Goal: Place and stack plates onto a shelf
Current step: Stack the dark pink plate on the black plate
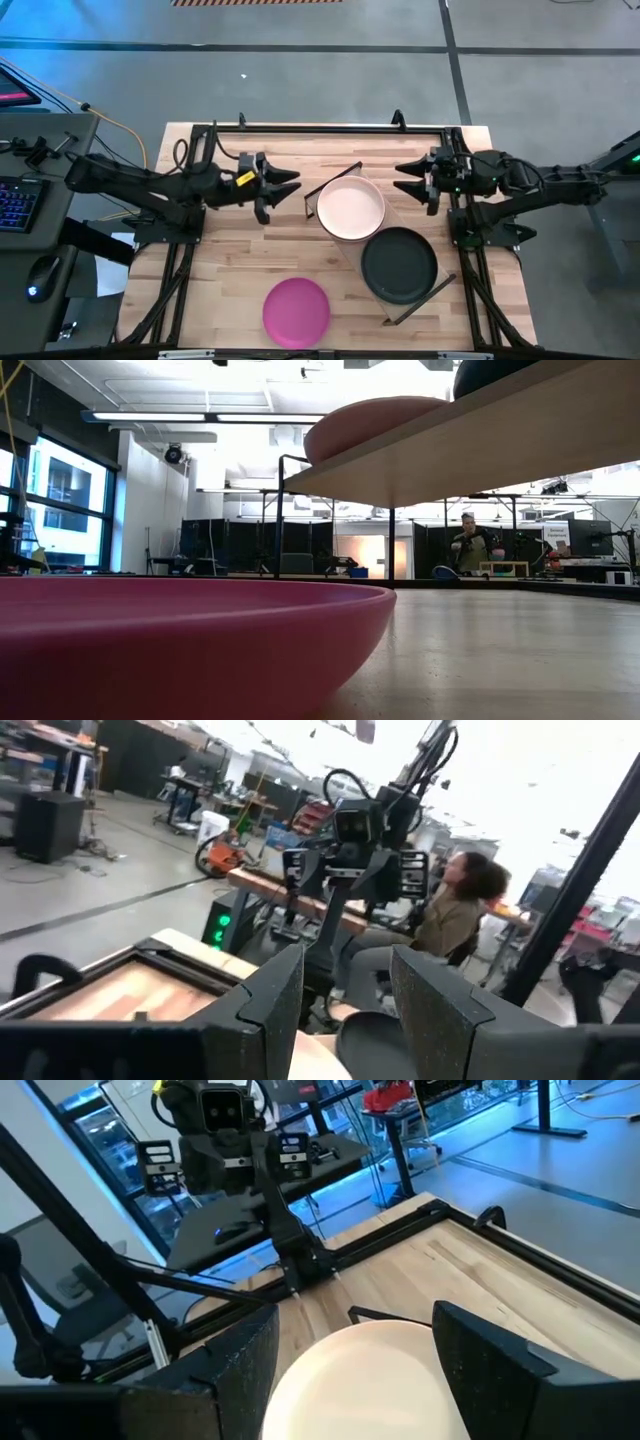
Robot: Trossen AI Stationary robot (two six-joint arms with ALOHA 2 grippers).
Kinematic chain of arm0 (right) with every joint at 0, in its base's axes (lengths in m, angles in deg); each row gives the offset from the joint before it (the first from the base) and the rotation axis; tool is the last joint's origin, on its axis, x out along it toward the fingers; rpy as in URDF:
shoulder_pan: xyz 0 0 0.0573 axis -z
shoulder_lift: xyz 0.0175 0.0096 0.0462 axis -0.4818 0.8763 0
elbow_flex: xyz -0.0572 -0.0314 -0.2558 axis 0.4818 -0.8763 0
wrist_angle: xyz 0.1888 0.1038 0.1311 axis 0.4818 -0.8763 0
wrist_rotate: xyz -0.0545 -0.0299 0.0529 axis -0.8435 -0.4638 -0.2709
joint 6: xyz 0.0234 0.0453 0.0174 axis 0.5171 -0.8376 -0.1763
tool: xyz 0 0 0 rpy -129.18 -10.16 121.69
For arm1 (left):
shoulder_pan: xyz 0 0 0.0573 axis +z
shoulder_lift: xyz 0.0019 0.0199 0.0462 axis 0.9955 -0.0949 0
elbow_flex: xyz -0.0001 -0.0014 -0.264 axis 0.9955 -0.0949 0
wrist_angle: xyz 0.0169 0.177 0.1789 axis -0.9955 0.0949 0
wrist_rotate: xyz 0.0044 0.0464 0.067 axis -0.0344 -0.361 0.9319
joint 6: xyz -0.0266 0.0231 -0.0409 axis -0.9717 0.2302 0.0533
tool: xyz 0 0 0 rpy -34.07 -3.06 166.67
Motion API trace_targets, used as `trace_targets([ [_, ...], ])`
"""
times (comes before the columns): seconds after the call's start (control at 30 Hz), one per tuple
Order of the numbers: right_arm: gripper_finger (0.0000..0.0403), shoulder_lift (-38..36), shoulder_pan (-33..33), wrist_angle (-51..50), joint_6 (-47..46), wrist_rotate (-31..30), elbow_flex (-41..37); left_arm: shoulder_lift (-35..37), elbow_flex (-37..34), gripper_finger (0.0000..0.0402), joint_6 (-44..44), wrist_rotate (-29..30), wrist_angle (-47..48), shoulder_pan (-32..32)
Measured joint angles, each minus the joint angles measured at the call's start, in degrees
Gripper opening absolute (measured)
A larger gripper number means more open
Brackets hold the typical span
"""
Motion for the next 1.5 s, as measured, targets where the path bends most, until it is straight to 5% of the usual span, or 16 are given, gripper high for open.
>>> trace_targets([
  [0.43, 0.0245, -0.1, 0.0, -0.1, -1.0, 0.1, 0.0, 0.0, -1.0, 0.0142, -7.0, -1.6, -1.0, -0.6],
  [0.63, 0.0245, -0.1, 0.0, -0.1, -1.2, -0.3, 0.0, -3.8, 4.7, 0.0142, -14.6, -1.0, 17.4, -11.7],
  [0.83, 0.0245, 0.0, 0.0, -0.5, -1.2, -0.3, 0.0, -13.5, 8.9, 0.0142, -33.1, 1.3, 33.9, -24.4],
  [1.07, 0.0245, 0.0, 0.0, -1.1, -1.2, -0.6, 0.0, -28.1, 8.8, 0.0142, -61.8, -2.7, 38.8, -31.4],
  [1.27, 0.0245, 0.0, 0.0, -2.6, -2.3, -2.0, 0.0, -34.8, 8.8, 0.0142, -70.9, -8.1, 42.5, -30.9],
  [1.5, 0.0245, 0.0, 0.0, -3.8, -2.5, -2.1, 0.1, -34.1, 8.8, 0.0142, -72.6, -8.1, 48.8, -29.3],
])
